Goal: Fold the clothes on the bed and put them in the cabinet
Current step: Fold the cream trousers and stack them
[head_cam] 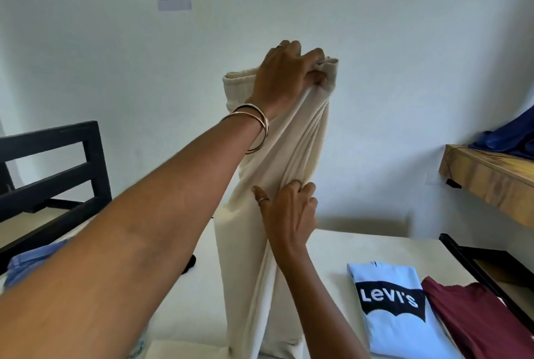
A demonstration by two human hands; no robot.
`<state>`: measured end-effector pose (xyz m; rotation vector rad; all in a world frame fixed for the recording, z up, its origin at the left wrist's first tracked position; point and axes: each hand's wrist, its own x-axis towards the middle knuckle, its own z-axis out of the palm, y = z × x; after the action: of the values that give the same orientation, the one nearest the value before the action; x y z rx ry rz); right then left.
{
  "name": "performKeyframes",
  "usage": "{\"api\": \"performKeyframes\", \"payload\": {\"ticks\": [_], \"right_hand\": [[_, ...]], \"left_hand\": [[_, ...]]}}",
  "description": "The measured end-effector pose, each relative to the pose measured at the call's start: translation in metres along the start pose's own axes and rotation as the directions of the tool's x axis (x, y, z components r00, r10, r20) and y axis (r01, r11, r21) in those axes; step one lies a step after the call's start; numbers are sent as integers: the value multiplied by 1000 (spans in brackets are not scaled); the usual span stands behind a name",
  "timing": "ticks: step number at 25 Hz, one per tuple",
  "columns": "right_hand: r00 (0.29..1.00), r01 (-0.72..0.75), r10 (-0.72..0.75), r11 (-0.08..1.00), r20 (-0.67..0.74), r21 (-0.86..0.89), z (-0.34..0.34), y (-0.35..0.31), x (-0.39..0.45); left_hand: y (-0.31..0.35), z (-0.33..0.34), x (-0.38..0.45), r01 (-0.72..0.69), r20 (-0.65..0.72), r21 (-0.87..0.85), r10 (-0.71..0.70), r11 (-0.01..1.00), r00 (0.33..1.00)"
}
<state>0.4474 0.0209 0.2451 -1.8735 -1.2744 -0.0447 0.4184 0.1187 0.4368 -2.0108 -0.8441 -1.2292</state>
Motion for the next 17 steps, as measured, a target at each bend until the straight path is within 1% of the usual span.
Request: {"api": "performKeyframes", "payload": {"ticks": [2,3,4,6,7,8,10,11,14,15,17], "right_hand": [[995,-80,80,997,-54,-9,17,11,7],[993,-106,107,994,-48,23,23,18,13],[992,-120,123,988,-24,93,28,26,19],[994,-112,104,951,41,288,38,43,29],[995,-95,82,928,52,360,42,52,30],[996,-85,70,909,52,408,46,60,29],[998,-58,50,905,29,421,52,74,25],[999,-34,39,910,-3,413,54,78,21],[976,64,28,909,-215,411,50,70,3],[965,96,14,910,-261,402,50,65,-4],[956,135,-29,927,-291,351,54,59,-18]], "left_hand": [[-12,-4,-6,14,-29,-34,-15,999,999],[-19,-7,-6,11,-49,-43,-14,999,999],[-25,-10,-5,9,-63,-46,-12,999,998],[-37,-17,-1,34,-66,-58,-37,998,997],[-42,-19,0,46,-67,-66,-50,997,996],[-46,-20,1,51,-69,-68,-56,996,996],[-48,-19,1,56,-71,-63,-61,996,996],[-47,-18,0,55,-70,-57,-59,997,996],[-41,-13,-4,47,-61,-39,-49,998,997],[-39,-10,-6,44,-54,-36,-46,998,997],[-33,-7,-8,45,-26,-45,-46,998,999]]}}
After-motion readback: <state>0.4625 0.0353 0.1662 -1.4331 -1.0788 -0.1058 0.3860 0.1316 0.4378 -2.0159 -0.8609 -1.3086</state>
